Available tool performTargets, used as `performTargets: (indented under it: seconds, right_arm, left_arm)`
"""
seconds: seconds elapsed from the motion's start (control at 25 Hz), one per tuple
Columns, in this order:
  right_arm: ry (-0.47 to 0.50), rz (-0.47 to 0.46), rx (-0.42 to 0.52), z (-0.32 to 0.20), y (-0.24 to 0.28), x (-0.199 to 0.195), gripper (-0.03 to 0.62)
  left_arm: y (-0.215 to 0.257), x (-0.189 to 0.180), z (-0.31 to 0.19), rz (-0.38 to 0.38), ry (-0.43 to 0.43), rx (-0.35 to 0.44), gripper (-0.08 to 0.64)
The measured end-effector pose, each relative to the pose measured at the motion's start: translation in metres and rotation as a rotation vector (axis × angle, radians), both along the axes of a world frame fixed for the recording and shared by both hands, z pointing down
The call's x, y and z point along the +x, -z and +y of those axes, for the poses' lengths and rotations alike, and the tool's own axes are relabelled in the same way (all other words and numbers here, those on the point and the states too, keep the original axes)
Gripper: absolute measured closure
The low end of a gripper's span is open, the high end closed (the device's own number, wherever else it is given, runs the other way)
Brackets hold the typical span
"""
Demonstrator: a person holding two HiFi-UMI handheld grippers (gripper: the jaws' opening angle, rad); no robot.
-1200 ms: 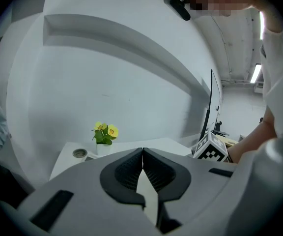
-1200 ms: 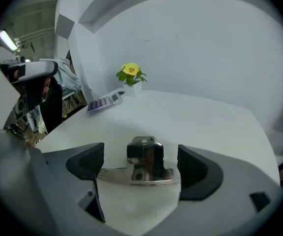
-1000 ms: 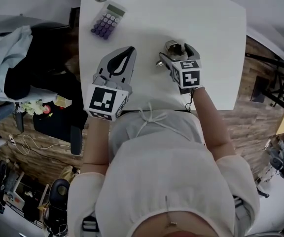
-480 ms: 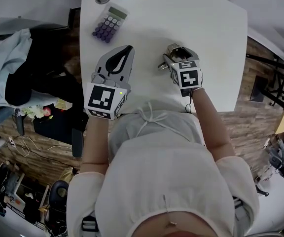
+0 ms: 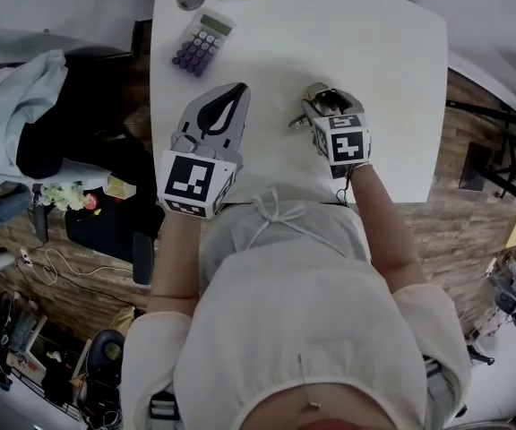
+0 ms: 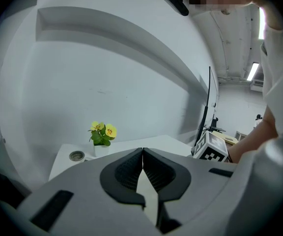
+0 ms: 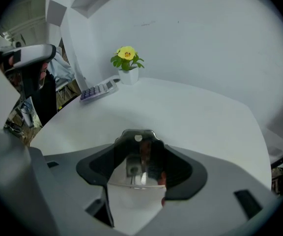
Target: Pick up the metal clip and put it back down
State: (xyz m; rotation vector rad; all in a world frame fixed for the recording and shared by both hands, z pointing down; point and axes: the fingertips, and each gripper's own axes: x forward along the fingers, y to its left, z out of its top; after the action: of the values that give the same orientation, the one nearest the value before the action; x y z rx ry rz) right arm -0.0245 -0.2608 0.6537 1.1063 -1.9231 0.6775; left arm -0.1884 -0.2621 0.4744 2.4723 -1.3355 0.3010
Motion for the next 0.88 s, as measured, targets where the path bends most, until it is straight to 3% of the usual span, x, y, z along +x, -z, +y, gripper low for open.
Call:
performTargets:
  seconds: [0.28,0.64,0.88]
  right_arm:
    - [-0.040,-0.112,0.197,-0.009,0.067,0.022,0.295]
    - [-0.034,-0.184,0.472,-0.012,0.171,0.061,0.296]
    - [-0.012,-0.239,0.657,-0.004,0.244,0.075,0.296]
  left_arm:
    - [0.038,0.026,0.013,-0.028,-0.019,0.078,0.541]
    - [0.097,0.047,0.026,-0.073,-0.013,0.205,0.541]
    - [0.128,0.050,0.028,-0.048,-0.002,0.263,0.541]
